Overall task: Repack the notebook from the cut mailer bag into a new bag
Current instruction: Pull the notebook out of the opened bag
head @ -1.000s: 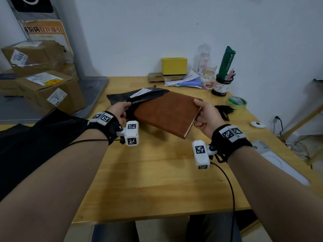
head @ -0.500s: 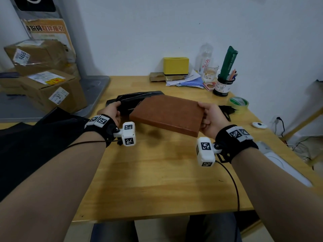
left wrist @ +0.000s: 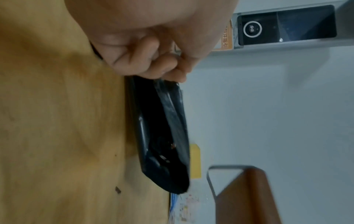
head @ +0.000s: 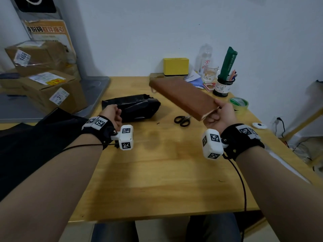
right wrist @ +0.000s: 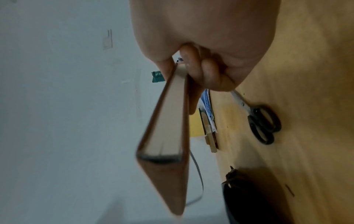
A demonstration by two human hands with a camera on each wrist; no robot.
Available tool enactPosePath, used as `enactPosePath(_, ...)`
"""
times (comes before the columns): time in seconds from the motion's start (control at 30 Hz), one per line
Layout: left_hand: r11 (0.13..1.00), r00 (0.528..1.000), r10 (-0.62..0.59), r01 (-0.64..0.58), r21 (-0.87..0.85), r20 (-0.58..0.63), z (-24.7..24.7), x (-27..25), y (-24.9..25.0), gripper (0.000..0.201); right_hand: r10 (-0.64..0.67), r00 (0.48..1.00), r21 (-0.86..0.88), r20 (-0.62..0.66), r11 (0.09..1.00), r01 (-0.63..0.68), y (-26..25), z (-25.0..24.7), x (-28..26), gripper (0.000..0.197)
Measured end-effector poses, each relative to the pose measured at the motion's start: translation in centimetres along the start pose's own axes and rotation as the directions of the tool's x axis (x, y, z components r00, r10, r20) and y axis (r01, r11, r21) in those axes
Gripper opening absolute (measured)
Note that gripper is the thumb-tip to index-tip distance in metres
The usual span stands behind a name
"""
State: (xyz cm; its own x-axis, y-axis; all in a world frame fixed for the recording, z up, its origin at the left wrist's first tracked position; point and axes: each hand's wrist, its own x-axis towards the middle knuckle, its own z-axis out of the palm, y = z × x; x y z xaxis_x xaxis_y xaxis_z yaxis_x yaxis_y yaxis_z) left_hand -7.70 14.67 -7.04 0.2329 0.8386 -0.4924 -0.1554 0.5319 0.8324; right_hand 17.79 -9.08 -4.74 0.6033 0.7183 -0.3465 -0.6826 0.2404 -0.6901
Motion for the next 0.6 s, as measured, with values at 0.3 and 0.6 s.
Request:
enactPosePath(0.3, 0.999, 0.959, -0.044, 0.033, 0.043, 0.279, 4.5, -3.5, 0.7, 0.035, 0.031, 0.992, 0.043, -0.124, 0.999, -0.026, -1.0, 1.7, 5.5, 0.022)
enactPosePath(0.6, 0.994, 0.954, -0.01, -0.024, 0.11, 0.298, 7.8, -2.6, 1.0, 0.031, 0.004, 0.975, -0.086, -0.223, 0.996, -0.024, -1.4, 1.9, 9.5, 0.023)
